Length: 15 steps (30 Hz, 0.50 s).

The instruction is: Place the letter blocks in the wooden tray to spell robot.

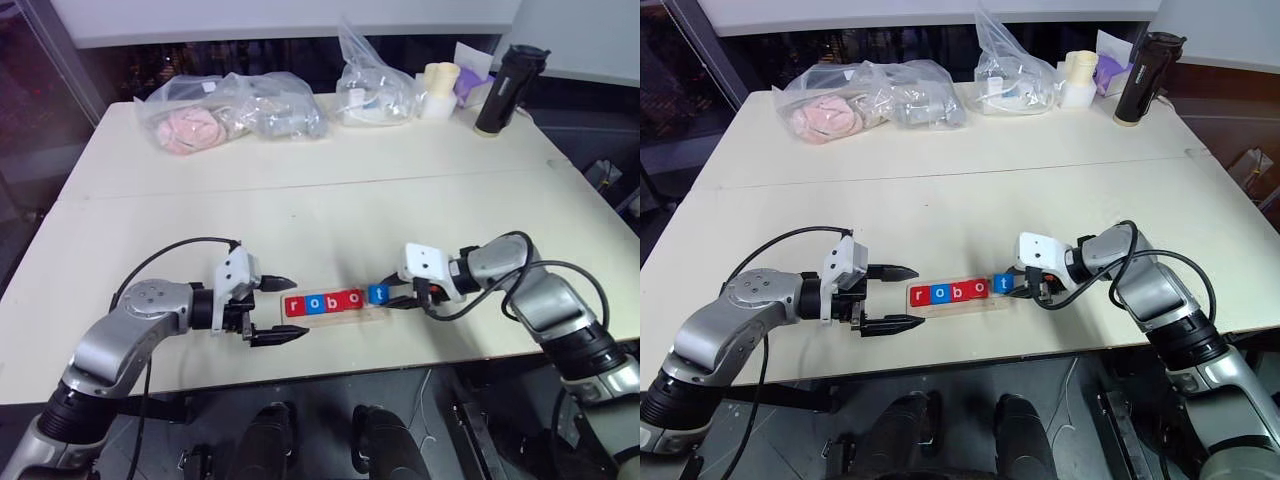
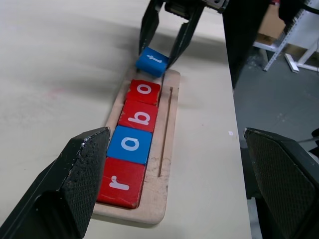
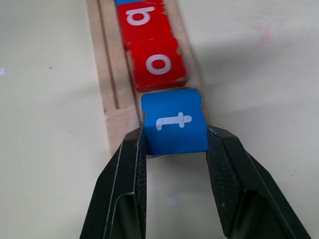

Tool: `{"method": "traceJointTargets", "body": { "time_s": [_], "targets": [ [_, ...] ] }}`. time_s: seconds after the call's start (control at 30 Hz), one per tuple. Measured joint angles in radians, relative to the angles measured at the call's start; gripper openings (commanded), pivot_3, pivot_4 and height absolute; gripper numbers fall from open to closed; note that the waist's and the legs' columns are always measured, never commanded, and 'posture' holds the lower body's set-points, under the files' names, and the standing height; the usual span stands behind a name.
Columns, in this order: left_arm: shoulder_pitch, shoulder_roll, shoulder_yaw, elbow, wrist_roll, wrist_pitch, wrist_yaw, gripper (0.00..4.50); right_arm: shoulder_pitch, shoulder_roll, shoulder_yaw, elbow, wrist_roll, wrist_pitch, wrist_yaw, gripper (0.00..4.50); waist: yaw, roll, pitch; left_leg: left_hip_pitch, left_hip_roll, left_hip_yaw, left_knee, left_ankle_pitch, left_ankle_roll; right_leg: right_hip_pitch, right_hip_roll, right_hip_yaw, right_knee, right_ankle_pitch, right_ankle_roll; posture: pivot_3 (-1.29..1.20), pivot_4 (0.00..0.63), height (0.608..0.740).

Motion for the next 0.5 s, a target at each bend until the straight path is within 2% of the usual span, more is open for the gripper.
{"method": "traceJointTargets", "body": {
  "time_s": [0.03, 0.1, 0.2, 0.5],
  "targets": [
    [0.0, 0.0, 0.0, 0.0, -0.001, 0.0, 0.0, 4.5, 0.0, 0.001, 0.0, 0.0, 0.0, -0.003, 0.0, 2.12, 0.0, 0.0, 0.0, 0.0, 0.0, 0.0, 0.0, 0.0, 0.0, 0.0, 0.0, 0.0, 0.0, 0.0, 0.0, 0.0, 0.15, 0.725],
    [0.001, 0.0, 0.0, 0.0, -0.006, 0.0, 0.002, 4.5, -0.001, 0.005, 0.001, 0.0, -0.001, -0.007, 0.001, 2.87, 0.0, 0.0, 0.0, 0.0, 0.0, 0.0, 0.0, 0.0, 0.0, 0.0, 0.0, 0.0, 0.0, 0.0, 0.0, 0.0, 0.15, 0.725],
    [0.003, 0.0, 0.0, -0.001, -0.008, 0.0, 0.007, 4.5, -0.004, 0.014, 0.002, 0.0, 0.0, -0.006, 0.005, 4.44, 0.0, 0.0, 0.0, 0.0, 0.0, 0.0, 0.0, 0.0, 0.0, 0.0, 0.0, 0.0, 0.0, 0.0, 0.0, 0.0, 0.15, 0.725],
    [0.003, 0.0, 0.0, -0.001, -0.009, 0.0, 0.018, 4.5, -0.01, 0.017, 0.002, -0.005, -0.011, -0.008, 0.005, 4.48, 0.0, 0.0, 0.0, 0.0, 0.0, 0.0, 0.001, 0.0, 0.0, 0.0, 0.0, 0.0, 0.001, 0.0, 0.0, 0.0, 0.15, 0.725]
  ]
}}
